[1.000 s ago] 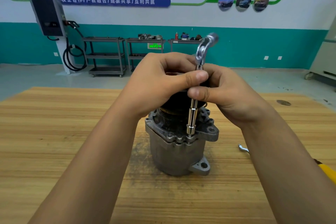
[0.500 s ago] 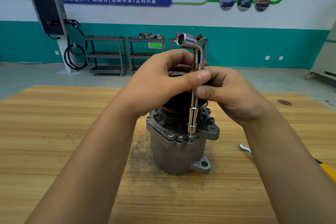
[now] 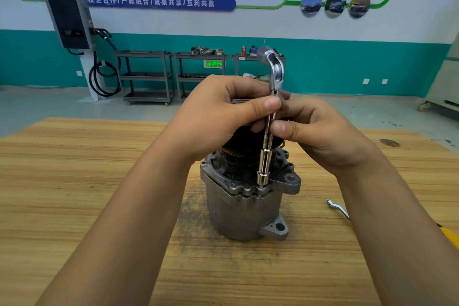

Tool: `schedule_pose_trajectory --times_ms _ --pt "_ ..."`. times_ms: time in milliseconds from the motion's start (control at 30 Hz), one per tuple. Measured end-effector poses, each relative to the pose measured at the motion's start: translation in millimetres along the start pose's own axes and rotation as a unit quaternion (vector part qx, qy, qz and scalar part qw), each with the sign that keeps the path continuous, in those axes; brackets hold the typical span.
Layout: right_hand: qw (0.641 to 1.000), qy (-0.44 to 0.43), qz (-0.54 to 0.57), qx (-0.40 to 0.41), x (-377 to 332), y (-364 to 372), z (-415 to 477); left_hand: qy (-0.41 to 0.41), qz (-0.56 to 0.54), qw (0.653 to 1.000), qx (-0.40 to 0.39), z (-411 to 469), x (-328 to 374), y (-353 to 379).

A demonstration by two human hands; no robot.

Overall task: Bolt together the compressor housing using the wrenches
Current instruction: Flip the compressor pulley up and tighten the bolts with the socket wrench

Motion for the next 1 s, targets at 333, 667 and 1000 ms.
schedule_pose_trajectory --times_ms 333,667,1000 --pt "0.999 -0.018 -0.013 0.027 -1.4 3.9 4.3 0.013 0.045 0.997 0.055 -2.9 3.6 2.4" --pt "1.0 0.0 -0.001 0.002 2.9 -1.9 -0.5 -0.005 0.054 0.998 -0.011 -2.3 0.8 3.9" --pt "0.999 -0.044 -0.015 0.017 -1.4 2.5 2.6 0.019 0.119 0.993 0.009 -4.6 6.7 6.7"
Point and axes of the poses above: each hand's wrist, its own z-axis towards the middle knuckle, its own y-axis out of the palm, x = y × z, the point moved 5 cm from there along z, towards the middle knuckle, and after that the axes turned 5 degrees about -z, right-handed, at the moved point
